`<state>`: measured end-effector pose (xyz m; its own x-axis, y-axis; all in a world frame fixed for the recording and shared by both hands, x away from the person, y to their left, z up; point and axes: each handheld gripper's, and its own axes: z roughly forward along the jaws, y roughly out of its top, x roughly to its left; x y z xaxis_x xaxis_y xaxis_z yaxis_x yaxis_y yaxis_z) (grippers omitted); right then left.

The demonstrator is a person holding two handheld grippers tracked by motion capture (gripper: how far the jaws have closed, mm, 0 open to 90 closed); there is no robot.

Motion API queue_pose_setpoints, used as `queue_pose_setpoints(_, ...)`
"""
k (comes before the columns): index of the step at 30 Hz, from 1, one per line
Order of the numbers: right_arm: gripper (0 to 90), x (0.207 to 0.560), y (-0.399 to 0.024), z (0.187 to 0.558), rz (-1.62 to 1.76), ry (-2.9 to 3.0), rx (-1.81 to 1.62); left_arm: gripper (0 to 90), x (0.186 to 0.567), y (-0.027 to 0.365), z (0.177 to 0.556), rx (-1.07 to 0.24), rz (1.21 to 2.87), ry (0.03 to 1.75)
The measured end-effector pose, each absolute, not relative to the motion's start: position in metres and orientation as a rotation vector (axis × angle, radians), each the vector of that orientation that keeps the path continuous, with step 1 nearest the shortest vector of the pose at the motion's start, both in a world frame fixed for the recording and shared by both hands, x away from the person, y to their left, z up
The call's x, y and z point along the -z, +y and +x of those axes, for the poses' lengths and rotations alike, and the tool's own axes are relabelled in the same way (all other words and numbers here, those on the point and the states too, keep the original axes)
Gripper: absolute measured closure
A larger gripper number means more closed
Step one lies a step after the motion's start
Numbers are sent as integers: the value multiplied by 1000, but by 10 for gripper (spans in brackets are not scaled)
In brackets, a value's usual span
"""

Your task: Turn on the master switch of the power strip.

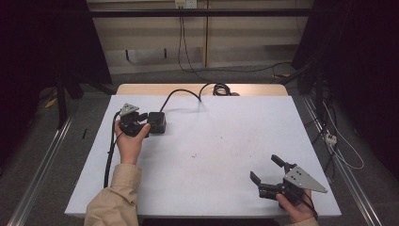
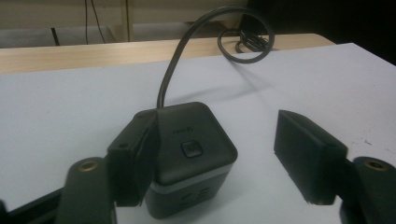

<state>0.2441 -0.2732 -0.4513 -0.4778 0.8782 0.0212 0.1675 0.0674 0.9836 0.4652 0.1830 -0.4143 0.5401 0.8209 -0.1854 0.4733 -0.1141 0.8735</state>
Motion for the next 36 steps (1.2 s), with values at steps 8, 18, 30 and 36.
queue_pose_setpoints(8, 37, 451, -269, 246, 1026, 1738, -1463, 187, 409, 182, 455, -398, 1813, 1031)
queue_pose_setpoints(18, 37, 450, -270, 245, 1021, 1739, -1463, 120, 410, 178, 437, -332, 1818, 942)
queue_pose_setpoints(30, 37, 450, -269, 245, 1017, 1742, -1467, 88, 414, 190, 417, -304, 1823, 892)
queue_pose_setpoints(36, 37, 450, -269, 245, 1013, 1743, -1469, 81, 414, 195, 406, -301, 1818, 879)
